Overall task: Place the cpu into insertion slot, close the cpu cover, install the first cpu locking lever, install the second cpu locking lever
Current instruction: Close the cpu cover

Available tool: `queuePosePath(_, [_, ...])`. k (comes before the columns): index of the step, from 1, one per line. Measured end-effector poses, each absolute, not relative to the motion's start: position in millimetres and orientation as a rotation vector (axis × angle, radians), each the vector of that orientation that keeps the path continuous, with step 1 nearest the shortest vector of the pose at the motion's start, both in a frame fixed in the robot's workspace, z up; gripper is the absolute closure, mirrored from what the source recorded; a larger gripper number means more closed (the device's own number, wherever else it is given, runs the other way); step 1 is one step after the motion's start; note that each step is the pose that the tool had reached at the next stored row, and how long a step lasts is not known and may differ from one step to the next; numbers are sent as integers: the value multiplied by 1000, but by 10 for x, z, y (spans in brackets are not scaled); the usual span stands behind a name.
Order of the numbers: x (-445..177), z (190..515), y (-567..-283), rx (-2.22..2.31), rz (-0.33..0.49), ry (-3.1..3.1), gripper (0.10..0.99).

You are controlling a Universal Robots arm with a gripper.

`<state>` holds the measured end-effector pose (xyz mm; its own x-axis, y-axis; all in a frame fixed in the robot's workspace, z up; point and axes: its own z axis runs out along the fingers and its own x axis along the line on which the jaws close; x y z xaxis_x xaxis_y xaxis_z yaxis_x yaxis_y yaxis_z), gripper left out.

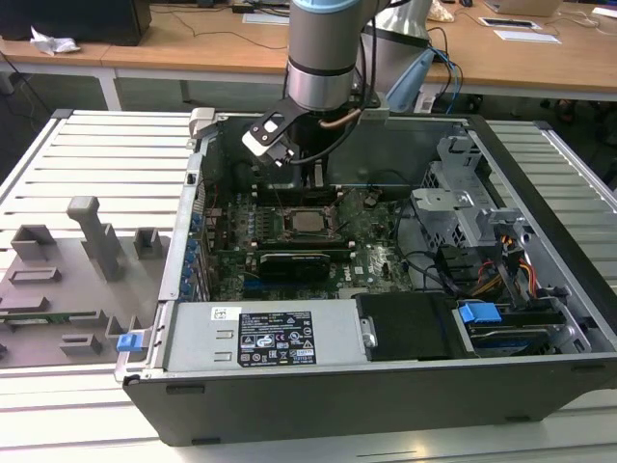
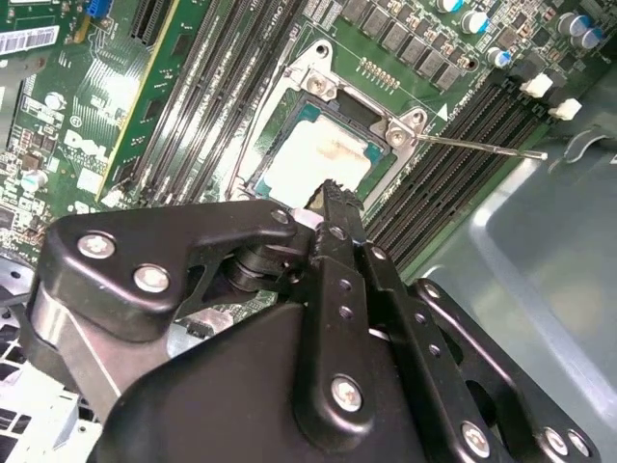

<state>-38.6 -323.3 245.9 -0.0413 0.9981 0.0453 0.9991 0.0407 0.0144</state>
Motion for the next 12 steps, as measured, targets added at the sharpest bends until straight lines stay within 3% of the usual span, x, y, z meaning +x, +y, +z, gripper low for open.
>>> queuePosePath(12, [-386, 2541, -3227, -2160, -63, -2250, 980])
